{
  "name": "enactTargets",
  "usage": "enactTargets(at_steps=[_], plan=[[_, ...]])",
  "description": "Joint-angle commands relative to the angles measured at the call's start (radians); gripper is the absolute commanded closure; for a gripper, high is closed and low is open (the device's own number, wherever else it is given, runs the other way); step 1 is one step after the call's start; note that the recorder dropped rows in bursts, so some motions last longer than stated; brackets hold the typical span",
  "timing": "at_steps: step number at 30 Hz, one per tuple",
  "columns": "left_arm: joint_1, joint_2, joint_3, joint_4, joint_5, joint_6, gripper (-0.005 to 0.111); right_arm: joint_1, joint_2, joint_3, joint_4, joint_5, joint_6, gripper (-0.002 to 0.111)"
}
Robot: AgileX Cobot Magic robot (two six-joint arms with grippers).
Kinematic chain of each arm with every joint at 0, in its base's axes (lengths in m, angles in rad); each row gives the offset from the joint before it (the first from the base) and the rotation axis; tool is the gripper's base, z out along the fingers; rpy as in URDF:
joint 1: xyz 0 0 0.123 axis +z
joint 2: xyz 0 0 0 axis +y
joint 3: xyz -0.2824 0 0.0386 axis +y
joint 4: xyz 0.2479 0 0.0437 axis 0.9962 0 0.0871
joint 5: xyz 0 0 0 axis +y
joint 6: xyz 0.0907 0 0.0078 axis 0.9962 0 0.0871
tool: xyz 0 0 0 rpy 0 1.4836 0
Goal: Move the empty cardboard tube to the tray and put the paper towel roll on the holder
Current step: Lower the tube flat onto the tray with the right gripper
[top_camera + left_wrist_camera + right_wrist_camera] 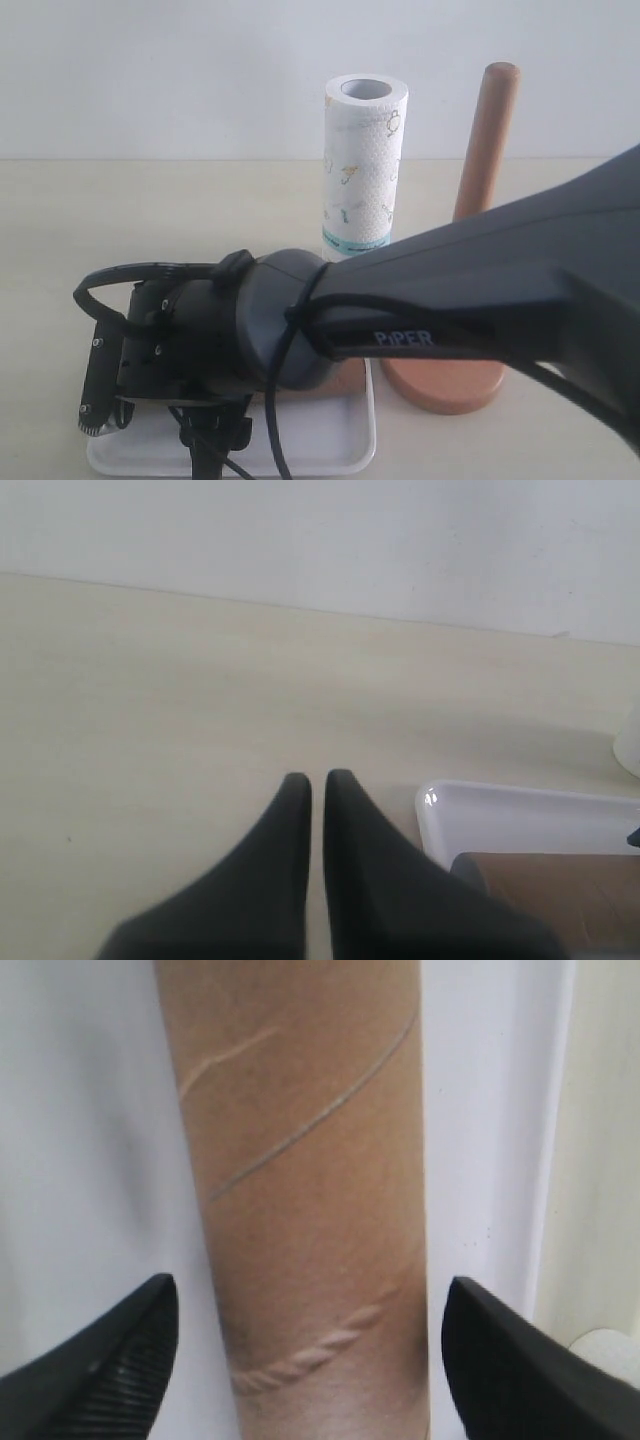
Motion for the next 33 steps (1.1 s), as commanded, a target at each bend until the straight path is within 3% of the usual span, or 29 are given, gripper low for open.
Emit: enactTargets(at_steps=[1,33], plan=[[0.003,-0.002,0.004,0.003,-0.001,0.001,0.103,-0.002,-0.007,-0.011,-0.002,0.010,0.015,0.039],[0.003,-0.002,0.004,0.003,-0.001,0.001,0.103,0.060,-0.172,-0.018,-0.019,0.085,0.028,0.040]])
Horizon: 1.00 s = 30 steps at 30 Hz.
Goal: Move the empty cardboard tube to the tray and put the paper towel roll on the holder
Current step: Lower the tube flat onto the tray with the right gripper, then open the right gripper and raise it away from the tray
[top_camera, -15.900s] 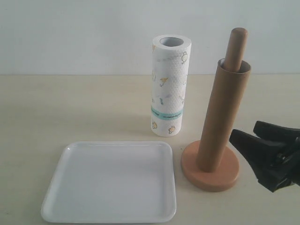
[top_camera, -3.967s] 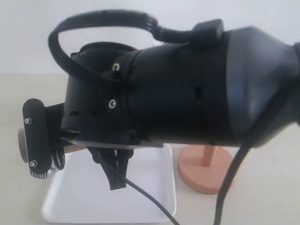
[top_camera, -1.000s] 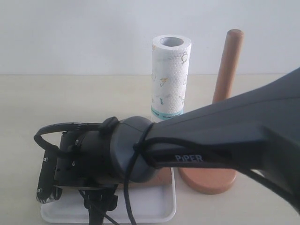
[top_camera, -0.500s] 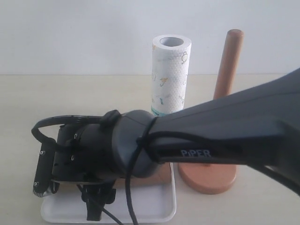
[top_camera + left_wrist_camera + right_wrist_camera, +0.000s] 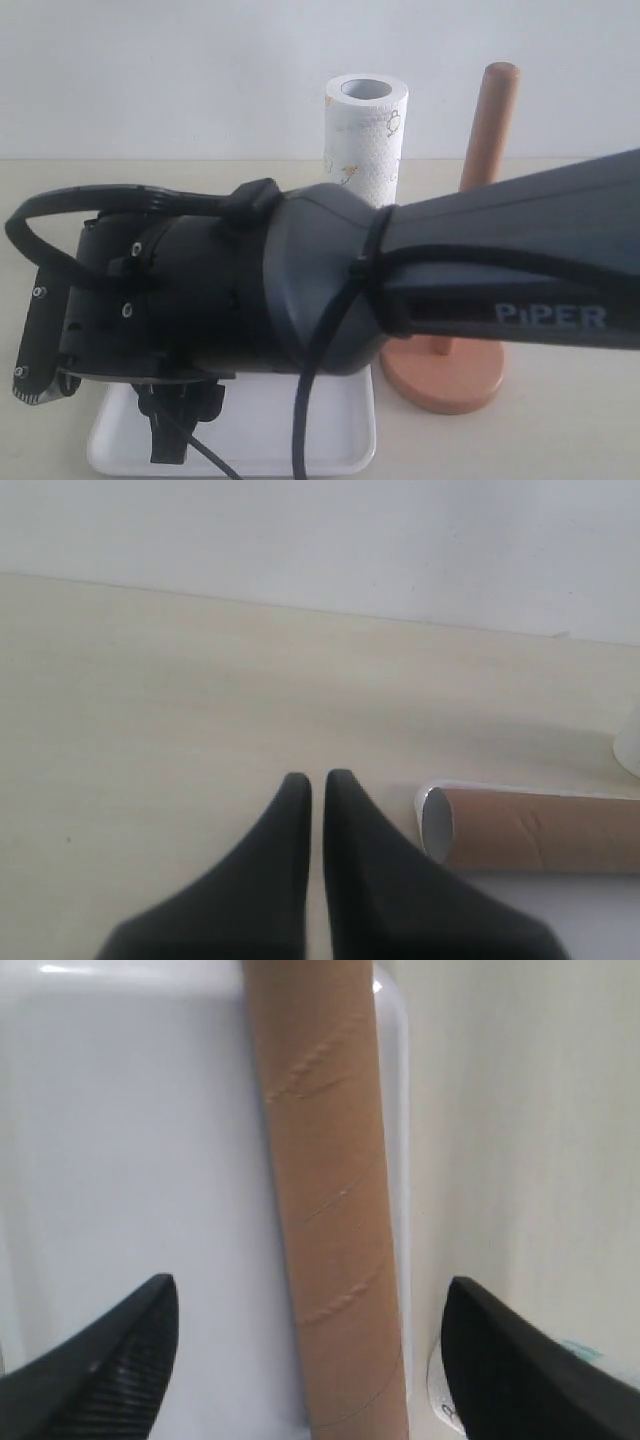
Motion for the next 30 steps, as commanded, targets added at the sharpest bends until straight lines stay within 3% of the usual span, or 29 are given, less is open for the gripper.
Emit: enactTargets(at_steps=[1,16,30], plan=[[0.003,-0.002,0.004,0.003,-0.001,0.001,0.103,0.001,-0.015,-0.005,0.004,0.012,0.010,0.040],[0.003,-0.002,0.004,0.003,-0.001,0.001,0.103,0.001,-0.051,-0.005,-0.011,0.055,0.049,0.040],[0.003,-0.002,0.004,0.003,-0.001,0.001,0.103,0.001,-0.348,-0.005,-0.085,-0.001,0.459,0.040]])
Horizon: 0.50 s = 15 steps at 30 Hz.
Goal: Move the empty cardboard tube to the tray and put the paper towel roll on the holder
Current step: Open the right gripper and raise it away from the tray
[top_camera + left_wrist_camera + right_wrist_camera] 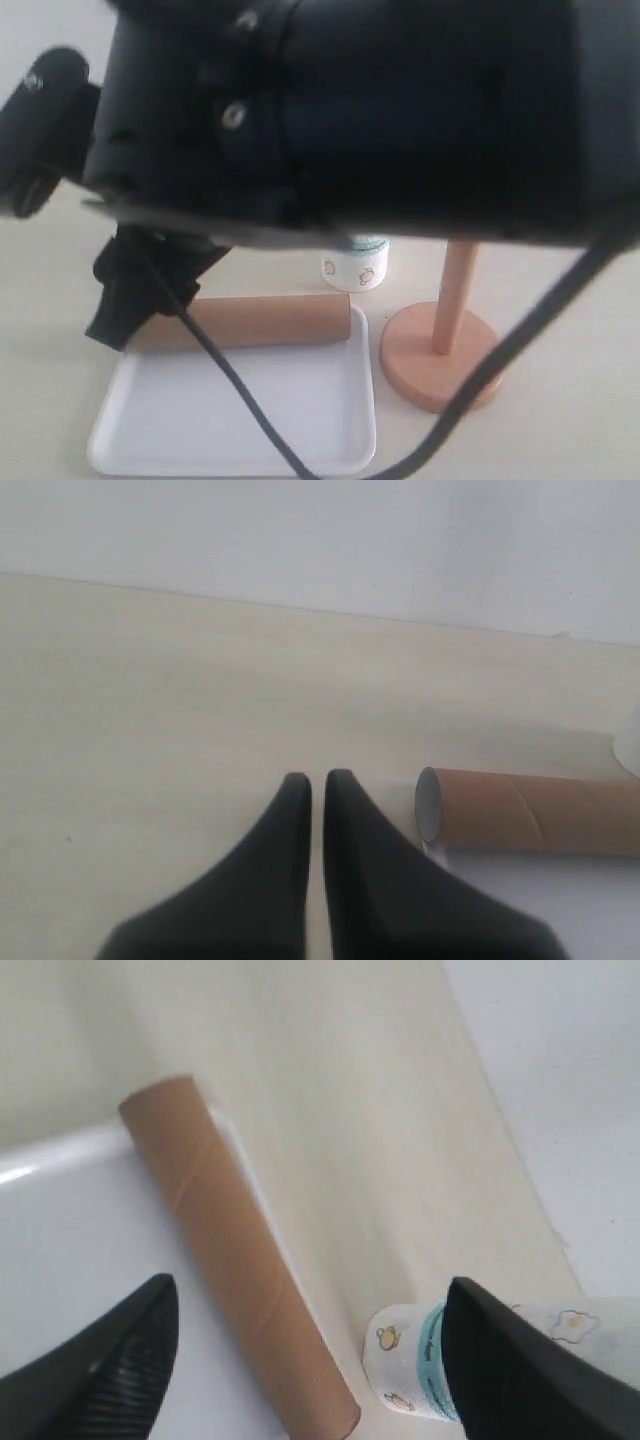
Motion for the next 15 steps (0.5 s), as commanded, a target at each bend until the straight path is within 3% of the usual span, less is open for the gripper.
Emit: enactTargets(at_steps=[1,12,15], plan=[[0.003,-0.002,0.004,0.003,-0.001,0.001,0.103,0.001,-0.118,-0.004,-0.021,-0.002,0.155,0.040],[0.003,-0.002,0.004,0.003,-0.001,0.001,0.103,0.001,-0.379,-0.004,-0.021,0.018,0.181,0.040],[0.003,-0.002,0.004,0.003,-0.001,0.001,0.103,0.001,-0.448,-0.004,-0.030,0.066,0.181,0.050]])
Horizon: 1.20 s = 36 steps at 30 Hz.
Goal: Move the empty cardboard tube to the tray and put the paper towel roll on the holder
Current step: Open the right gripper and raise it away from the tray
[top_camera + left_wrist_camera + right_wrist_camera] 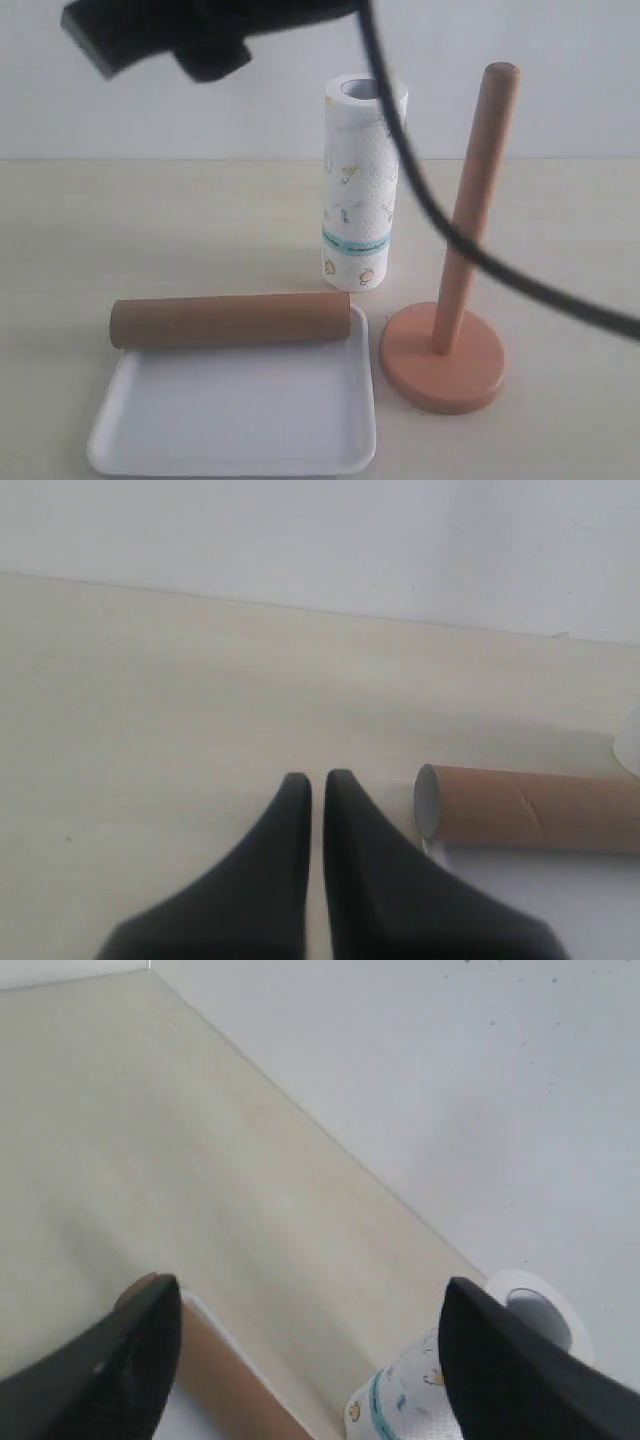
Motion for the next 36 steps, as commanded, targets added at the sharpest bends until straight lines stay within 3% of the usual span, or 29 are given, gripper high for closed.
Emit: enactTargets(at_steps=[1,7,8,12,14,27,33,36], plan=[[0.003,-0.002,0.004,0.003,-0.001,0.001,0.103,0.001,-0.105,-0.004,-0.023,0.081,0.006,0.056],[0.003,-0.002,0.004,0.003,-0.001,0.001,0.103,0.001,-0.227,-0.004,0.002,0.252,0.006,0.105],[0.003,-0.002,0.004,0.003,-0.001,0.001,0.103,0.001,-0.240,-0.004,0.018,0.275,0.012,0.108],[0.003,-0.002,0.004,0.003,-0.001,0.001,0.103,0.001,-0.304,-0.004,0.085,0.405,0.039,0.108],[0.003,-0.002,0.004,0.003,-0.001,0.001,0.103,0.001,-0.326,-0.004,0.095,0.405,0.134,0.108],[0.003,-0.002,0.004,0.003,-0.001,0.001,0.103,0.001,-0.335,0.055,0.027,0.403,0.139,0.108],[0.003,-0.002,0.004,0.003,-0.001,0.001,0.103,-0.001,-0.335,0.255,-0.048,0.157,0.139,0.108],[0.003,-0.002,0.004,0.003,-0.001,0.001,0.103,-0.049,-0.335,0.324,-0.058,0.087,0.170,0.108]])
